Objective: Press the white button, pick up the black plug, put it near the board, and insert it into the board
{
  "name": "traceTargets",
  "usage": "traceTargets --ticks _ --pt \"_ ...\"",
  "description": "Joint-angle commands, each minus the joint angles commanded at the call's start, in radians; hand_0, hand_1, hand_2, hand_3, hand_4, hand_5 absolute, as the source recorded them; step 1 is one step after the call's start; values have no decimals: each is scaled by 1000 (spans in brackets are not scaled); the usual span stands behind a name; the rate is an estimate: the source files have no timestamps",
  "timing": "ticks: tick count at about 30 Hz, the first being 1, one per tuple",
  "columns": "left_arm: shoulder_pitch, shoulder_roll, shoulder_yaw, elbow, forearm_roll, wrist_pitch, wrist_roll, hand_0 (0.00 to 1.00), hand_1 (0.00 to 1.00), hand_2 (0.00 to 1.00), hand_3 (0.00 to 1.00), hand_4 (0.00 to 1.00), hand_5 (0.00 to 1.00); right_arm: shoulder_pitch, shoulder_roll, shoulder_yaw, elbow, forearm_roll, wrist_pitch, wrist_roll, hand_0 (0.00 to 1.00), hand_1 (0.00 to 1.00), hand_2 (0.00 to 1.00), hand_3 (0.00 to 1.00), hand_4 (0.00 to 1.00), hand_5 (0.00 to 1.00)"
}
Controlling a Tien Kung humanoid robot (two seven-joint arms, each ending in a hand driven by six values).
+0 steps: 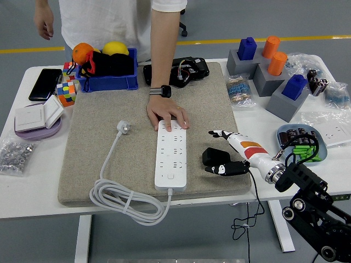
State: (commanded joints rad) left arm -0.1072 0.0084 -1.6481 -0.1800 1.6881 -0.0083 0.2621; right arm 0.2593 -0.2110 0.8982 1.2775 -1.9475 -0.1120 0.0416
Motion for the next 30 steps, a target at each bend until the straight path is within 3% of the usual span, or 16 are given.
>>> traceTargets --ticks 1,12,13,18,19,24,25,30 --pt "0 0 0 0 0 0 0 466 497 510 579 568 278 -1 0 -1 -5 -2 -6 6 840 730 677 770 998 229" --pt "1 -4 -1 0 -3 0 -2 467 496 511 578 570 275 -8 4 2 -50 1 -81 72 781 667 619 721 998 182" --pt "1 -4 -2 0 -4 1 -2 466 496 511 577 570 276 -7 4 4 -54 0 -85 75 710 609 572 660 994 147" --pt "0 -4 -3 0 -5 1 -3 466 496 511 577 570 276 -5 6 0 -69 2 -94 83 710 609 572 660 994 147" --pt "0 -5 -3 0 -5 1 -3 467 498 510 578 572 278 -5 7 0 -71 2 -93 83 664 588 552 634 965 123" --pt "0 -6 -4 0 -7 2 -4 467 498 510 578 572 278 -5 11 -1 -83 -4 -82 75 664 588 552 634 965 123" --pt "0 -6 -4 0 -7 2 -4 466 496 510 578 572 278 -5 11 -1 -83 -4 -84 75 601 576 551 613 932 84" --pt "-1 -6 -4 0 -6 2 -4 466 496 510 578 572 278 -3 10 1 -73 5 -97 94 601 576 551 613 932 84"
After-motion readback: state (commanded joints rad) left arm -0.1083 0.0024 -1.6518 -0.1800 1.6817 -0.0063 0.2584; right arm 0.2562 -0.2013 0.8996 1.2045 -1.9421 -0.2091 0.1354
